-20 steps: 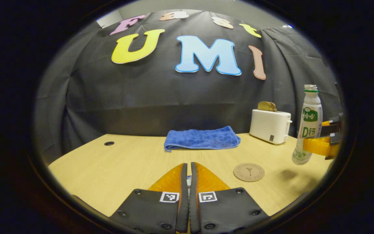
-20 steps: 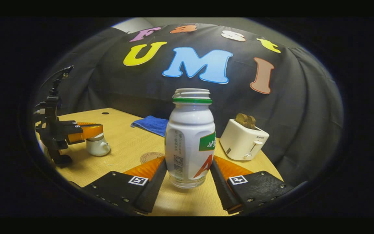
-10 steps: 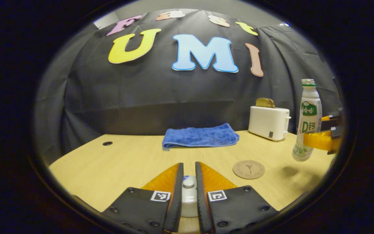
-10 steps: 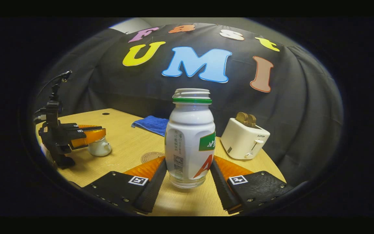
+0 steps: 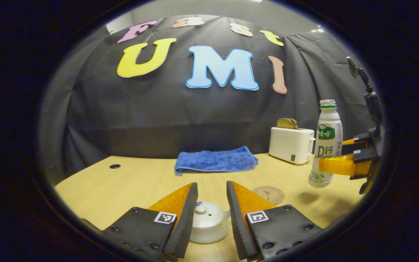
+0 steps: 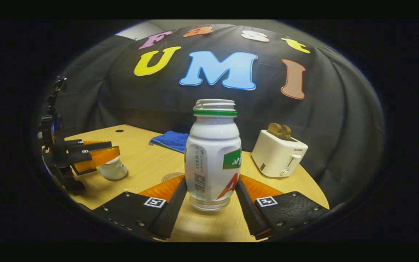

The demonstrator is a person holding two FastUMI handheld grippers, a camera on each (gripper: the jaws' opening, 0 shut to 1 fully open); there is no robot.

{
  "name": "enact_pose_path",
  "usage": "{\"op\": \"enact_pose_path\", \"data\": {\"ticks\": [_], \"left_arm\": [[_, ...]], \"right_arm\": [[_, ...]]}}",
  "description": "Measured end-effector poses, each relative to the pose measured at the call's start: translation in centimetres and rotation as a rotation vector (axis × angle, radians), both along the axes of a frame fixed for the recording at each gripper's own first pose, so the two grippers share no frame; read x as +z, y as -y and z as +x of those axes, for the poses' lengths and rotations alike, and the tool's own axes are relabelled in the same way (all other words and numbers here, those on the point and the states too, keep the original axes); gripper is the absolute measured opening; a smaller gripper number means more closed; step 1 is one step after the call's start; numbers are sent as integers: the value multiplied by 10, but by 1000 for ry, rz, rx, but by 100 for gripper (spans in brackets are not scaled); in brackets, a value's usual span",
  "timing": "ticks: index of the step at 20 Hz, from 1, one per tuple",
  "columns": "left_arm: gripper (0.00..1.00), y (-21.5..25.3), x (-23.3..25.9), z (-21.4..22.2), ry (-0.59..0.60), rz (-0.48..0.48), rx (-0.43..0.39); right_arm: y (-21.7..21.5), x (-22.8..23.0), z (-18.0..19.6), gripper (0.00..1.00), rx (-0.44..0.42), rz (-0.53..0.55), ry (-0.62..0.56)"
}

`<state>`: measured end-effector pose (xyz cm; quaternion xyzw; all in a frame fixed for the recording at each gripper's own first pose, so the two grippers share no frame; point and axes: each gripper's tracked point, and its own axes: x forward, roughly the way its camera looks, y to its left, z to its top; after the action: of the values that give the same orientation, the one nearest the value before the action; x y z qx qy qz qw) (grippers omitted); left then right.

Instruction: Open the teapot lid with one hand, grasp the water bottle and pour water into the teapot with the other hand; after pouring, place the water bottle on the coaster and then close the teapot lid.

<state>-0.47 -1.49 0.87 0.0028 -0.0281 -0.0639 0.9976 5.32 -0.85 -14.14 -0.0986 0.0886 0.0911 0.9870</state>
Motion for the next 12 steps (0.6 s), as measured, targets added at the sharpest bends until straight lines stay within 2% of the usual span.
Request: {"op": "enact_pose_path", "data": {"ticks": [7,12], "left_arm": [[60,-4,4,-7,4,2,2],[59,-14,7,-9,18,-9,22]], "right_arm": [[-35,13,35,75,15,8,23],[-65,3,62,75,41,48,3]]}}
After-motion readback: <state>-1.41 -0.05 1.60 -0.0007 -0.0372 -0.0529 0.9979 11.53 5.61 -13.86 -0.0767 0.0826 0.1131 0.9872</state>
